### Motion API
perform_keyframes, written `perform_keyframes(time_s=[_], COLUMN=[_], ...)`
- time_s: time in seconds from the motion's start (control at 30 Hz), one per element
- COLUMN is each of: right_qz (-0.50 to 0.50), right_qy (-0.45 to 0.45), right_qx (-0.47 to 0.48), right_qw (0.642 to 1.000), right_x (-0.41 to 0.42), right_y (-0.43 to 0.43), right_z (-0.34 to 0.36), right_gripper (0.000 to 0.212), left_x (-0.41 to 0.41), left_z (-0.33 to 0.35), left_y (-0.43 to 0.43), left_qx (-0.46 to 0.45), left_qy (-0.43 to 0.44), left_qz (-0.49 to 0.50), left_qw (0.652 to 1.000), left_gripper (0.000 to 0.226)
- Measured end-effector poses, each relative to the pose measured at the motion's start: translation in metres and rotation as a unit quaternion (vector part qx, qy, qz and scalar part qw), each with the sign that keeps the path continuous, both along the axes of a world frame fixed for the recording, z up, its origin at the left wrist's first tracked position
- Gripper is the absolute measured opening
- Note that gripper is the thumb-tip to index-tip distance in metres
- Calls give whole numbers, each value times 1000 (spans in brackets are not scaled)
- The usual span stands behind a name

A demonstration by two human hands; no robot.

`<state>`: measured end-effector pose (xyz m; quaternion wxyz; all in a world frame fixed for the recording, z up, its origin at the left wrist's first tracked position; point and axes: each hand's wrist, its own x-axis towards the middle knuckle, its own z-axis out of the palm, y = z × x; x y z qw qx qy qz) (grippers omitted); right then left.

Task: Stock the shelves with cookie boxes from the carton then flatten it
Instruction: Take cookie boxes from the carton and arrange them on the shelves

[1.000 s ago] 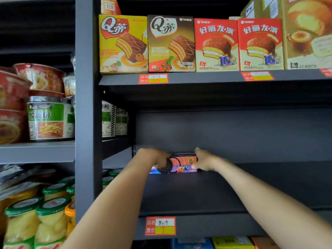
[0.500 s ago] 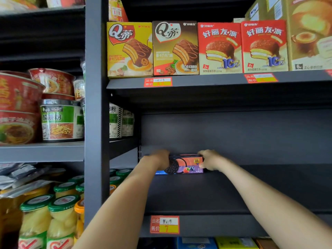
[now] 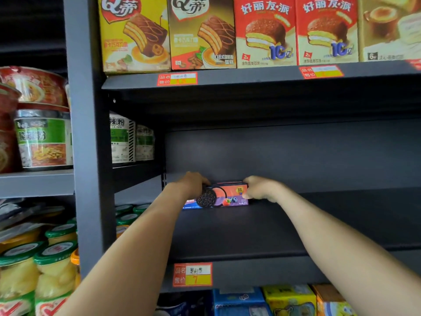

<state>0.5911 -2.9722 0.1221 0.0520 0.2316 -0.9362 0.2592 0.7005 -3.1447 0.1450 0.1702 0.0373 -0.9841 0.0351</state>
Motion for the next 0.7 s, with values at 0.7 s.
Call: perform_keyframes(time_s=[0.7], right_qz=[-45], right_qy=[50], right_qx=[-11], right_qw=[998], right_x=[51], right_y=[7], right_z=[14], right_gripper=[23], left_x=[25], left_z=[-3], left_y=[40], left_qx=[65], left_qy=[65], left_qz=[-14], left_qw=[996], left_gripper=[35])
